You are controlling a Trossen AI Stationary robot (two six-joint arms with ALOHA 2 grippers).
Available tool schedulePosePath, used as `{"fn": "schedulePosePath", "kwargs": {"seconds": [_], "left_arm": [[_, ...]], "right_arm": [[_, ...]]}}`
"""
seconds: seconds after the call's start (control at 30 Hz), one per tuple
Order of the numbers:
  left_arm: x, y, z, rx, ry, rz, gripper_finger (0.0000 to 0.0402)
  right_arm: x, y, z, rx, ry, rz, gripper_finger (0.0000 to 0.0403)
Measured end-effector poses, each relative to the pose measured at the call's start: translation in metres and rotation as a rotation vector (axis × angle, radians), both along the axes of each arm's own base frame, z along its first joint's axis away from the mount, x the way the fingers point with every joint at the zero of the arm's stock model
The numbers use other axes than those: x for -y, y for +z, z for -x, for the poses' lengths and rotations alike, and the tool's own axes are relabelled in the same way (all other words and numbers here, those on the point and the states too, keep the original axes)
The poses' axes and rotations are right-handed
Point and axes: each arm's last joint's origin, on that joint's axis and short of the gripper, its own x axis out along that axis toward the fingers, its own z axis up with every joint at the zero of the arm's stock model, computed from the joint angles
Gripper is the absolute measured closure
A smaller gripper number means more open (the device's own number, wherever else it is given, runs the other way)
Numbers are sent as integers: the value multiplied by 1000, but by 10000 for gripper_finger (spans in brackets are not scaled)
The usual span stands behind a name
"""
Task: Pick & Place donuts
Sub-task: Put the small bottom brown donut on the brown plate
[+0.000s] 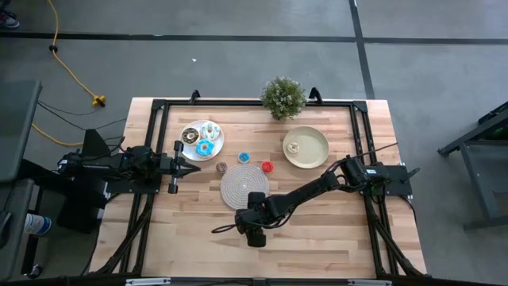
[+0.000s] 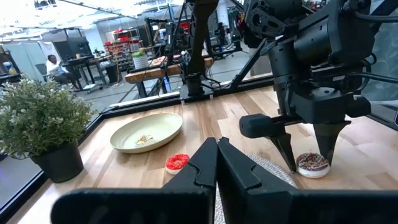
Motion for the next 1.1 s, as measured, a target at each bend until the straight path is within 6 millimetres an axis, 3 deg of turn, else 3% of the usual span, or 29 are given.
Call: {"fn": "schedulePosePath", "kwargs": {"seconds": [0.43,0.8,1.1], "left_arm": [[0,0,0,0,0,0,401],[0,0,0,0,0,0,401],[0,0,0,0,0,0,401]], "right_arm": [[0,1,0,2,3,-7,195],[-1,11,1,7,17,-45,201],[2,44,6,67,39,-67,201]]}}
